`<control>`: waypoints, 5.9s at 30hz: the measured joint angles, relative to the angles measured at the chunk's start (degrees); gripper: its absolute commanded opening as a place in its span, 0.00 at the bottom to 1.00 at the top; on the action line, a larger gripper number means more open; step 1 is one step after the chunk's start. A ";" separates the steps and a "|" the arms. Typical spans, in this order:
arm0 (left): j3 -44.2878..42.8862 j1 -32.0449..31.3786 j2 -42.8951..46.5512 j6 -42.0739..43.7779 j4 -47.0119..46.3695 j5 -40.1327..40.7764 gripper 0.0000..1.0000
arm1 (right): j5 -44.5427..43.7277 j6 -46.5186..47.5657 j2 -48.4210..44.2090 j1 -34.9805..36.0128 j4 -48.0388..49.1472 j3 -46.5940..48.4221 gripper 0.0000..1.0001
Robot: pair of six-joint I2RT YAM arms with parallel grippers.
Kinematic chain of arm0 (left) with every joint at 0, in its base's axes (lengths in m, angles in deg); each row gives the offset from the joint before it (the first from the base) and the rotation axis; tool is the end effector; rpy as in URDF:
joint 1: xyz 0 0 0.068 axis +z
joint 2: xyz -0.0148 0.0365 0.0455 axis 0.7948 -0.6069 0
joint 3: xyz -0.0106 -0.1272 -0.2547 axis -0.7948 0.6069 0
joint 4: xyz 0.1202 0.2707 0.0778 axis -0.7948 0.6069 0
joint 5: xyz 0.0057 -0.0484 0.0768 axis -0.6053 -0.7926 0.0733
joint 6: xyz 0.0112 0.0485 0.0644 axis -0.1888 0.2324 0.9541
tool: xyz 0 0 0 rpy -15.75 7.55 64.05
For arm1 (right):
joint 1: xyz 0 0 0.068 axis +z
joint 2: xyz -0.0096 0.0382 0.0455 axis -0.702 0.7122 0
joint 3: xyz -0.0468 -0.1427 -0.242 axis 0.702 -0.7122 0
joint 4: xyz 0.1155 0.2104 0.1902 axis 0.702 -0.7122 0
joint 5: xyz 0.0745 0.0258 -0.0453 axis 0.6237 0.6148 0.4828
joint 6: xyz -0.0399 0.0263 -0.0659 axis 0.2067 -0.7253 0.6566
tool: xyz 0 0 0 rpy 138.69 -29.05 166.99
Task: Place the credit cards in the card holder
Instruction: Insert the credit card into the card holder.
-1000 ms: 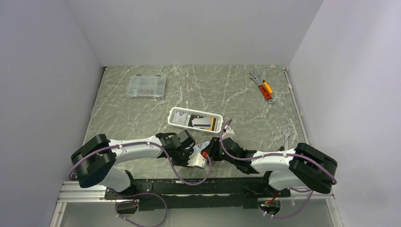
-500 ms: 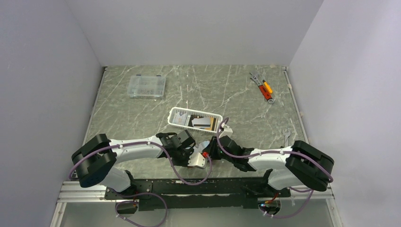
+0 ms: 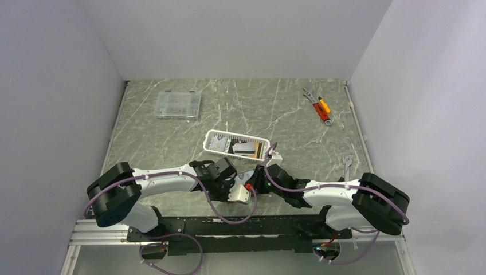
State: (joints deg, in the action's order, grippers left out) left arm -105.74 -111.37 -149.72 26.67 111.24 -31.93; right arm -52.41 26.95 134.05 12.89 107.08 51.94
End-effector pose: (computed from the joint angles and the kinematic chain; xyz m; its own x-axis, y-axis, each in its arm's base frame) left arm 0.1379 -0.2624 0.1105 0.1632 0.8899 -0.4259 0.9856 -0.1668 0.0291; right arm 0.1589 0.2243 0.0914 -0.7857 0.2246 -0.5764 -0.1960 0.7934 0.5763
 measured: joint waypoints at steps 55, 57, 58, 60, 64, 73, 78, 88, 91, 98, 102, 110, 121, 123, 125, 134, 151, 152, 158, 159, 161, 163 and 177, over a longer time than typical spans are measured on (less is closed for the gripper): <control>0.20 1.27 0.20 6.21 -3.56 4.15 0.00 | -0.09 -3.13 -3.52 0.37 -4.33 -1.07 0.39; 1.46 1.09 1.33 5.79 -4.76 4.39 0.00 | 1.29 -3.08 -3.50 -0.44 -3.65 -1.14 0.40; 1.64 1.05 1.46 5.60 -5.03 4.46 0.00 | 2.19 -3.04 -3.37 -0.87 -3.26 -1.14 0.39; 1.68 0.94 1.46 5.27 -5.57 4.61 0.00 | 3.82 -3.02 -2.60 -1.64 -2.03 -1.14 0.39; 1.95 0.55 1.46 5.16 -6.19 5.09 0.00 | 6.38 -2.99 -0.57 -2.43 -0.09 -1.11 0.39; 2.51 -0.20 1.86 4.87 -6.91 6.36 0.00 | 9.55 -3.91 1.11 -2.71 2.05 -0.96 0.37; 3.02 -0.61 2.23 4.81 -7.54 7.08 0.00 | 10.03 -5.03 -0.13 -3.06 3.02 -2.71 0.34; 3.04 -0.87 2.27 4.74 -7.56 7.45 0.00 | 12.04 -5.88 2.43 -4.11 5.53 -3.06 0.09; 3.04 -0.94 2.27 4.74 -7.56 7.65 0.00 | 12.76 -6.14 3.28 -4.24 6.36 -2.95 0.02; 3.17 -1.07 2.34 4.76 -7.74 7.93 0.00 | 14.69 -5.77 2.56 -6.19 6.54 -2.95 0.00; 3.17 -1.09 2.34 4.76 -7.80 8.04 0.00 | 17.25 -3.26 2.14 -8.04 4.28 -2.23 0.00; 3.17 -1.09 2.34 4.76 -7.76 8.28 0.00 | 21.66 2.82 5.97 -9.14 -1.53 3.63 0.00; 3.17 -1.20 2.32 4.76 -7.76 8.39 0.00 | 24.87 7.69 5.18 -11.65 -7.85 5.60 0.00; 3.17 -1.22 2.32 4.76 -7.76 8.39 0.00 | 25.16 7.96 4.94 -11.72 -8.20 5.60 0.00; 3.17 -1.25 2.32 4.76 -7.76 8.44 0.00 | 25.44 8.15 4.92 -11.78 -8.41 5.60 0.00; 3.17 -1.36 2.32 4.76 -7.76 8.59 0.00 | 28.33 11.13 8.04 -12.46 -10.19 8.61 0.00; 3.17 -1.51 2.32 4.79 -7.72 8.96 0.00 | 34.05 13.53 15.19 -11.87 -10.43 13.73 0.08; 3.17 -1.51 2.32 4.79 -7.72 9.01 0.00 | 33.94 13.29 15.28 -11.41 -10.29 13.94 0.14; 3.32 -1.51 2.38 5.20 -8.17 9.38 0.00 | 32.94 12.39 15.26 -9.46 -11.13 14.75 0.32; 3.43 -1.51 2.47 5.35 -8.37 9.40 0.00 | 32.65 12.39 14.99 -9.49 -11.80 15.04 0.32; 3.78 -1.27 2.82 5.49 -8.68 9.44 0.00 | 31.76 12.46 13.88 -9.84 -13.05 15.26 0.30; 4.13 -0.98 3.26 5.70 -8.66 9.49 0.00 | 30.38 12.52 12.52 -10.58 -14.75 15.52 0.29; 4.52 -0.07 3.91 5.88 -8.48 9.81 0.00 | 22.88 11.23 14.29 -8.24 -19.89 20.00 0.00</control>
State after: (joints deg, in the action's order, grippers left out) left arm -101.22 -111.44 -145.81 32.55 102.76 -22.11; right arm -29.53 38.18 148.35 4.65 87.19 71.94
